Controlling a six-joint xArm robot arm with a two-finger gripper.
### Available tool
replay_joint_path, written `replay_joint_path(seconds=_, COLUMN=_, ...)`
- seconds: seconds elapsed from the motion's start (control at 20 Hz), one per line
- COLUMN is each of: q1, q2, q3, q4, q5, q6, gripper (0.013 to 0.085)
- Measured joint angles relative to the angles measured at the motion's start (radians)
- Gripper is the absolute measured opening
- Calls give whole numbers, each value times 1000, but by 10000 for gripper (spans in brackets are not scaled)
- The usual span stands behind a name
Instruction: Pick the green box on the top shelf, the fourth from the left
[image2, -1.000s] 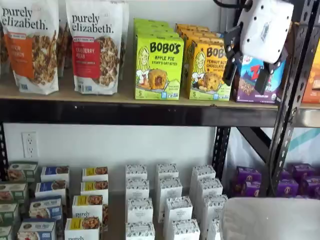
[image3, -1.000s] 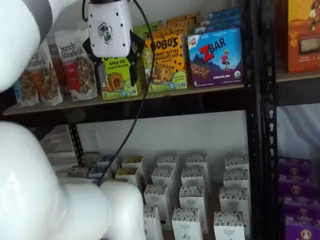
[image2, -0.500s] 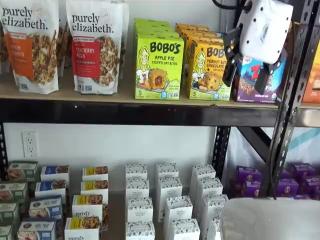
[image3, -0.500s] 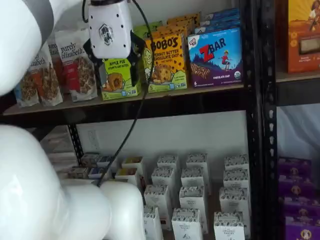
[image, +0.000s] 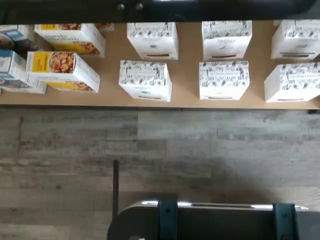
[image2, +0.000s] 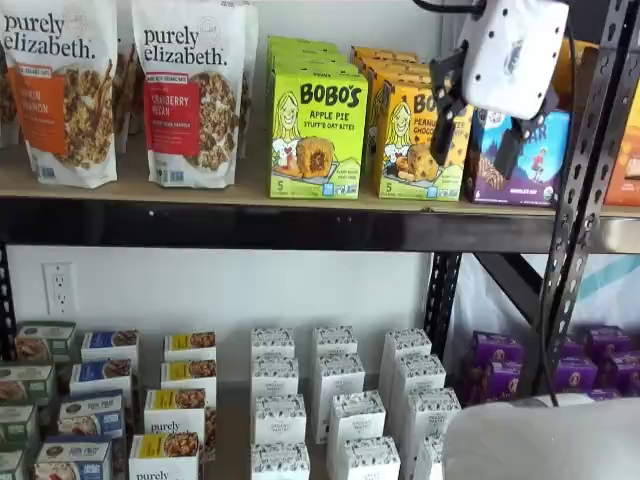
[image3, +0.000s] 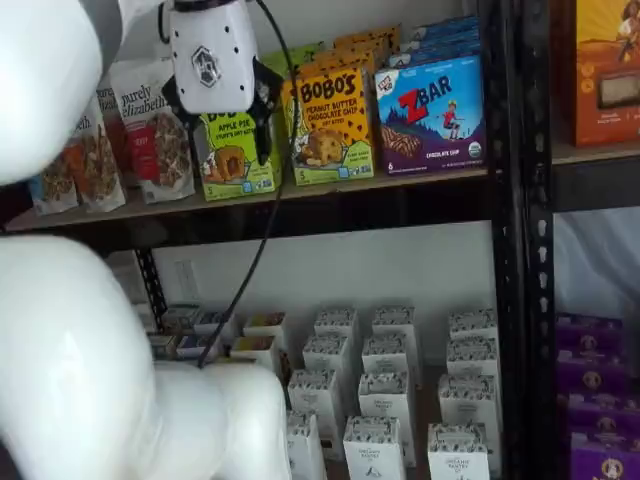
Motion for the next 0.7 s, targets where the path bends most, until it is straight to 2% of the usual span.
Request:
replay_joint_path(seconds=0.4, q1=119, q2=55, q3=-21, q4=-24, q5=-66, q6=107, gripper=850)
replay_joint_path(seconds=0.7, q1=213, q2=117, q3=-42, q4=-58, q5=-149, q6=186, gripper=850)
